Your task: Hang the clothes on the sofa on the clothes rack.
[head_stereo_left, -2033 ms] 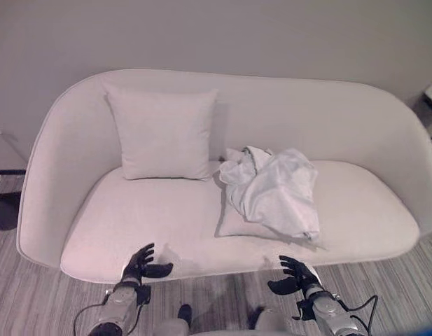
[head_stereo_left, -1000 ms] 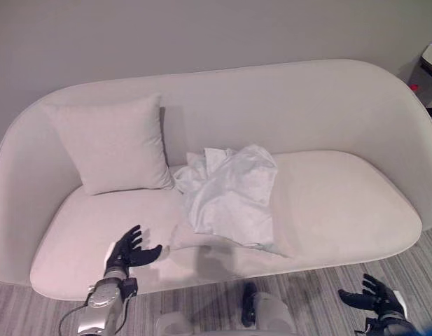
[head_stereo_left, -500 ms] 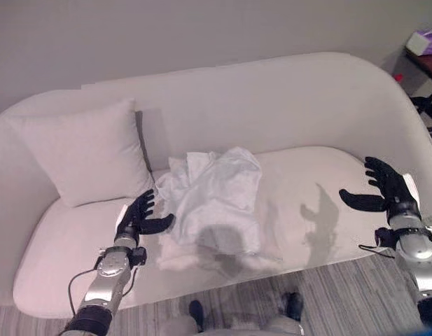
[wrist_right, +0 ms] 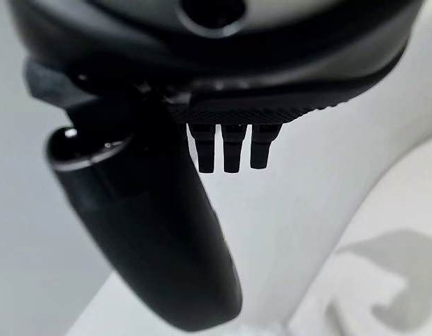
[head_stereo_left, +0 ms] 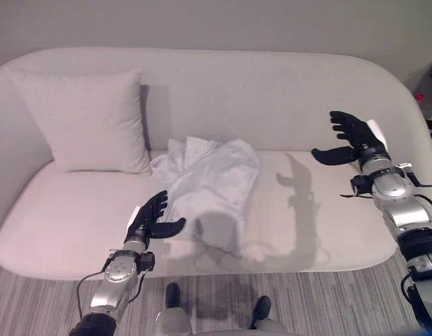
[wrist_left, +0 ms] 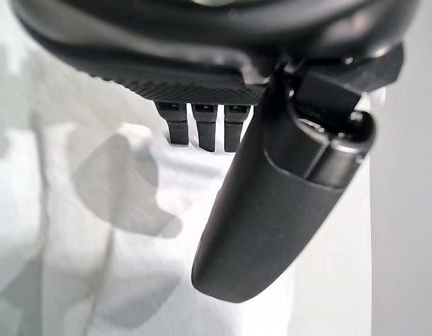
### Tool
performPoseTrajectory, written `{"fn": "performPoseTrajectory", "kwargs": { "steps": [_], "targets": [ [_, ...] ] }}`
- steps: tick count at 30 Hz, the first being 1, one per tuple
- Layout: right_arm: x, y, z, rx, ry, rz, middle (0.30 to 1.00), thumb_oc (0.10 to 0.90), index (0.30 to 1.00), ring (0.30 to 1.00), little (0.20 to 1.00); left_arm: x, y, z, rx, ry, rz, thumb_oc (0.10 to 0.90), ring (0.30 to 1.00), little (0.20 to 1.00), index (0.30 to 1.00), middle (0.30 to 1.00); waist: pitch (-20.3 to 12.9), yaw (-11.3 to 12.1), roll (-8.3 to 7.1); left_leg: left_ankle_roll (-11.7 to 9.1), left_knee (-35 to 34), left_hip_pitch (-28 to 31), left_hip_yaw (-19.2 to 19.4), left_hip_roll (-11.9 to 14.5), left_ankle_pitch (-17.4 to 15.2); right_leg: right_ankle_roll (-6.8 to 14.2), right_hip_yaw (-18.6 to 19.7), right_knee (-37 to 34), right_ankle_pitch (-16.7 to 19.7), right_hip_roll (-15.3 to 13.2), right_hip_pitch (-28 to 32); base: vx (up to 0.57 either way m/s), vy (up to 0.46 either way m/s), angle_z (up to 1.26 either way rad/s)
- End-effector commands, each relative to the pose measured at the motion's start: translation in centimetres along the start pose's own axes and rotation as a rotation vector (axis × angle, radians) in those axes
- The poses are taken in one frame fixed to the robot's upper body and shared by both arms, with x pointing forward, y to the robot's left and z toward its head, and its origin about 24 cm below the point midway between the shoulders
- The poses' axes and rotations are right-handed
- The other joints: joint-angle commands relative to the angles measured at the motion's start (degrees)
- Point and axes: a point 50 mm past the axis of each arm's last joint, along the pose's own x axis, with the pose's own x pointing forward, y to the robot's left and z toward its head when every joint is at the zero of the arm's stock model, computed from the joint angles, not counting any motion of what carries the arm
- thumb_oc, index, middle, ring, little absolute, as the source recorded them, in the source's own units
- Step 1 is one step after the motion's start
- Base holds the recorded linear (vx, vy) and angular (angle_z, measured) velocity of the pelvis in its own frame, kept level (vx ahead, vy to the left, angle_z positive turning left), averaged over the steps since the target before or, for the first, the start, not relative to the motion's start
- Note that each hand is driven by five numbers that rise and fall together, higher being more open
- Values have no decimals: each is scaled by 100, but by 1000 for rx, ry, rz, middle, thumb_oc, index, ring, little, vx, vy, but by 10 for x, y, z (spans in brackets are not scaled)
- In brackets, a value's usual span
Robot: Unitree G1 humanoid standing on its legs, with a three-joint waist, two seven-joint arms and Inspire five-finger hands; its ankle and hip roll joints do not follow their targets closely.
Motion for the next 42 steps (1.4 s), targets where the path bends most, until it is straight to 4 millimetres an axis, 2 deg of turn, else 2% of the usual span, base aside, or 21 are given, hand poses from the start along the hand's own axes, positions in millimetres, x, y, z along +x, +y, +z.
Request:
{"fn": "performPoseTrajectory", "kwargs": {
  "steps": [1,2,4,5,12,17,25,30,36,42],
  "targets": [
    [22,-32,72,20,-224,-108,900,800,900,900,900,8,10,58,1,-277,5,800,900,900,900,900,117,72,29,-23,9,-143,-159,-65,-391,144,-3,69,-210,-103,45,-50,28,5],
    [25,-32,77,21,-229,-116,900,800,900,900,900,9,10,62,0,-291,5,800,900,900,900,900,160,94,45,-24,9,-201,-180,-78,-376,145,-1,69,-190,-117,-15,-76,49,18],
    [38,-37,90,-9,-200,-159,900,800,900,900,900,11,9,85,0,-384,3,800,900,900,900,900,332,200,85,-30,9,-475,-245,-131,-316,156,-5,69,-106,-170,-224,-118,77,21],
    [40,-39,93,-18,-194,-173,900,800,900,900,900,11,9,90,-4,-403,3,800,900,900,900,900,363,217,100,-31,9,-545,-266,-147,-299,157,-1,69,-84,-184,-282,-72,62,12],
    [47,-56,94,-70,-135,-259,900,800,900,900,900,8,3,116,3,-514,-23,800,900,900,900,900,536,289,188,-18,9,-927,-378,-248,-217,182,3,69,27,-283,-609,-23,44,10],
    [46,-65,88,-83,-99,-282,900,800,900,900,900,5,1,120,7,-540,-35,800,900,900,900,900,628,345,241,12,9,-1054,-444,-307,-222,215,18,69,54,-315,-717,18,39,2],
    [46,-75,93,-62,-107,-321,900,800,900,900,900,6,1,116,9,-524,-20,800,900,900,900,900,648,428,265,39,9,-1195,-542,-401,-202,252,-55,69,81,-393,-774,35,32,5],
    [44,-82,103,-71,-145,-367,900,800,900,900,900,5,3,119,12,-540,-4,800,900,900,900,900,654,478,278,40,9,-1218,-608,-450,-221,278,-130,69,73,-427,-740,34,18,8],
    [39,-94,125,10,-240,-443,900,800,900,900,900,5,1,119,18,-538,0,800,900,900,900,900,675,527,267,60,9,-1233,-722,-508,-260,300,-245,69,74,-462,-667,30,4,12],
    [49,-87,126,-38,-179,-394,900,800,900,900,900,4,-4,120,17,-543,-32,800,900,900,900,900,747,629,285,46,9,-1254,-765,-498,-252,306,-284,69,55,-446,-667,7,1,5]
  ]
}}
